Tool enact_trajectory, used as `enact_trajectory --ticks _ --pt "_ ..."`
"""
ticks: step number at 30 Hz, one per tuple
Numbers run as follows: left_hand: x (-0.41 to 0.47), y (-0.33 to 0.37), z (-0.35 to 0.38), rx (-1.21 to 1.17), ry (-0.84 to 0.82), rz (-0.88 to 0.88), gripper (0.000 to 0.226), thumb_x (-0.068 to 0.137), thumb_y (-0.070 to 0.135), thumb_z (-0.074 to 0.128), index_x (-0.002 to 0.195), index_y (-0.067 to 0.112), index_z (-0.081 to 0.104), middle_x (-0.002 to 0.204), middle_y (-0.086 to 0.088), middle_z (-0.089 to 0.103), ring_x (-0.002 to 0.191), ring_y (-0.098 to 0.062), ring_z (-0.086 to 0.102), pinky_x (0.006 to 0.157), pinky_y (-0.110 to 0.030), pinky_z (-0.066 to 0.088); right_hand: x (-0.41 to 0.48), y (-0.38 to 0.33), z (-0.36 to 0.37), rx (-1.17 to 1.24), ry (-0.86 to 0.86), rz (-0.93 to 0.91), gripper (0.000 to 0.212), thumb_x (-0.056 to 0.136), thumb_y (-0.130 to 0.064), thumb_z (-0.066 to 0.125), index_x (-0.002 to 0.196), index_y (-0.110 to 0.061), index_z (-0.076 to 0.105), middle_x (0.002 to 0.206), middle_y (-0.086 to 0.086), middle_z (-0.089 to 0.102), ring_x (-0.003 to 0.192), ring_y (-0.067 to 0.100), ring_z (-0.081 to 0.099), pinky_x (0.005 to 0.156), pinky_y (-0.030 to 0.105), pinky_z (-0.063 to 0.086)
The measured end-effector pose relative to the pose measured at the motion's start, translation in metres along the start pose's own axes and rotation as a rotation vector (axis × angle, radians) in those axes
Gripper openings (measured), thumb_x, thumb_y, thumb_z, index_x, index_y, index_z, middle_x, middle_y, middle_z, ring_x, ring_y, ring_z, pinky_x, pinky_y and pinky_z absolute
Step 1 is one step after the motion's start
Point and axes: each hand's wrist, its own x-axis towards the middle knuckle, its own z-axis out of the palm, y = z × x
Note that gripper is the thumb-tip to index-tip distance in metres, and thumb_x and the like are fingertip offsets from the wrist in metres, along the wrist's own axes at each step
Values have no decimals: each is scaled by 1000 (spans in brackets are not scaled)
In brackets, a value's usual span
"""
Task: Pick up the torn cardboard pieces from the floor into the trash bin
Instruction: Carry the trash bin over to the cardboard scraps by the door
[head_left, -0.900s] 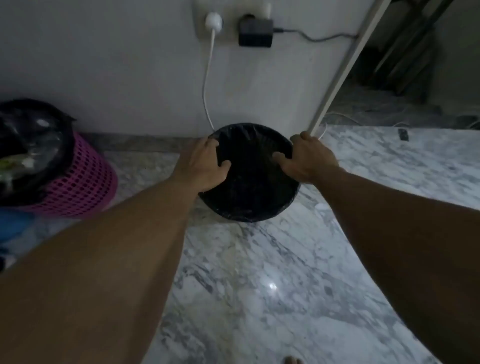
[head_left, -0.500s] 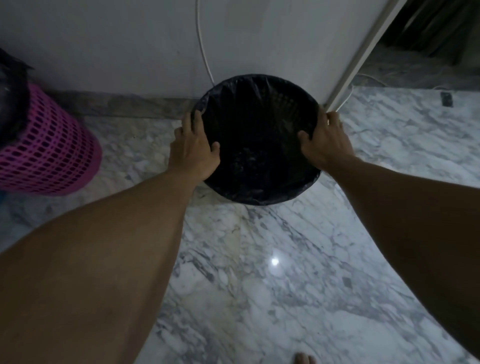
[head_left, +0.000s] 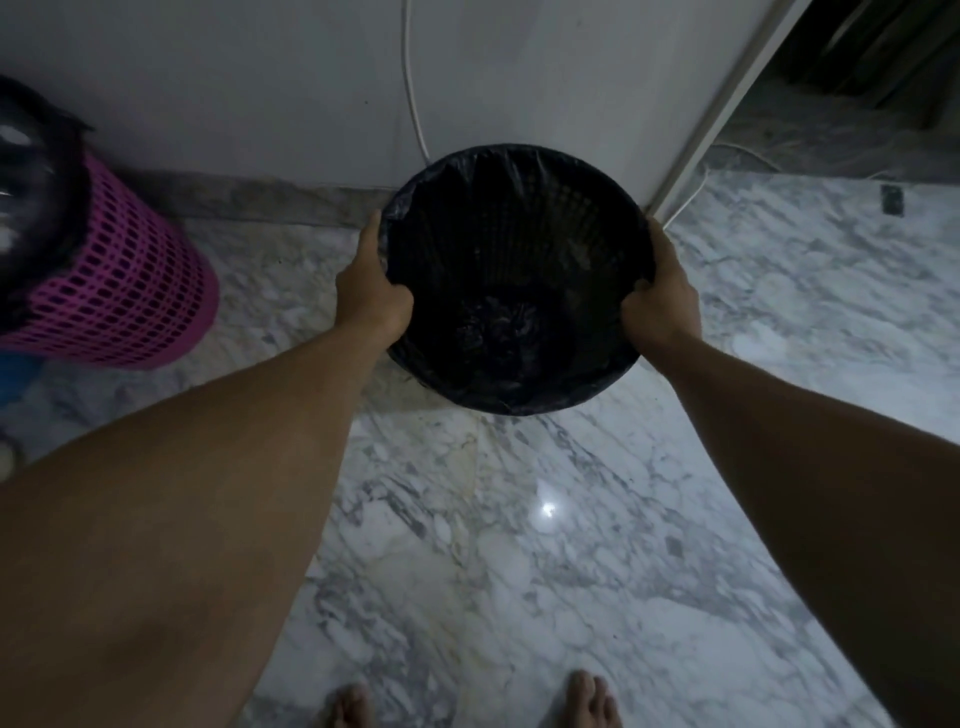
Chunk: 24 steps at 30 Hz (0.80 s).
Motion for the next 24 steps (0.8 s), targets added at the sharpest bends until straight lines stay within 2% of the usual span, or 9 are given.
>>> enact_trajectory --ticks 4,8,10,12,14,16,18,21,24 --pt "-41 33 -36 -33 -7 -36 87 91 -13 40 163 30 16 161 -2 37 143 -18 40 102 -8 25 -35 -24 -40 -7 -39 -3 81 90 4 34 160 -35 22 151 9 50 135 35 47 96 33 39" --pt "-95 70 -82 -53 0 -41 85 90 -11 39 162 31 22 160 2 39 142 -15 40 103 -7 23 -78 -53 -83 48 -47 17 74 92 -2 35 158 -35 26 147 9 53 130 36 51 96 35 41" --pt "-124 90 -113 -86 7 -25 85 89 -12 38 161 31 24 157 3 41 139 -14 42 110 -14 28 -99 -76 -105 71 -61 16 71 93 -5 36 157 -35 29 146 8 55 129 35 52 97 34 42" --pt "-151 106 -147 -94 22 -16 86 87 -14 38 159 31 28 150 8 44 132 -10 43 118 -25 32 -121 -104 -127 105 -100 -17 72 90 -11 36 157 -36 31 148 7 54 132 34 51 107 40 43" --pt "-176 123 -182 -91 47 8 82 86 -13 39 155 32 38 146 8 49 132 -14 46 117 -33 37 -142 -134 -148 155 -146 -58 73 89 -12 35 158 -35 29 151 6 51 135 32 48 113 44 41" --pt "-201 145 -218 -73 64 36 72 89 -11 39 150 26 45 138 7 52 129 -17 48 108 -27 37 -165 -167 -170 183 -163 -81 69 97 -6 35 161 -31 24 157 5 43 140 29 41 113 35 35" --pt "-226 163 -258 -58 75 25 69 91 -10 38 151 24 42 131 7 49 127 -16 46 105 -24 36 -190 -202 -190 230 -173 -107 67 101 -3 34 162 -28 22 159 6 38 143 27 38 113 34 33" --pt "-269 181 -322 -75 88 26 65 90 1 41 149 27 44 145 -2 52 132 -25 49 115 -38 38 -228 -259 -220 276 -194 -174 65 98 -6 37 159 -25 30 154 6 44 139 28 42 116 44 37" --pt "-305 187 -391 -110 150 12 63 85 20 44 146 36 48 143 -6 57 130 -34 53 113 -50 41 -265 -320 -244 299 -211 -259 63 95 -4 39 156 -21 37 143 1 51 130 24 48 112 37 40"
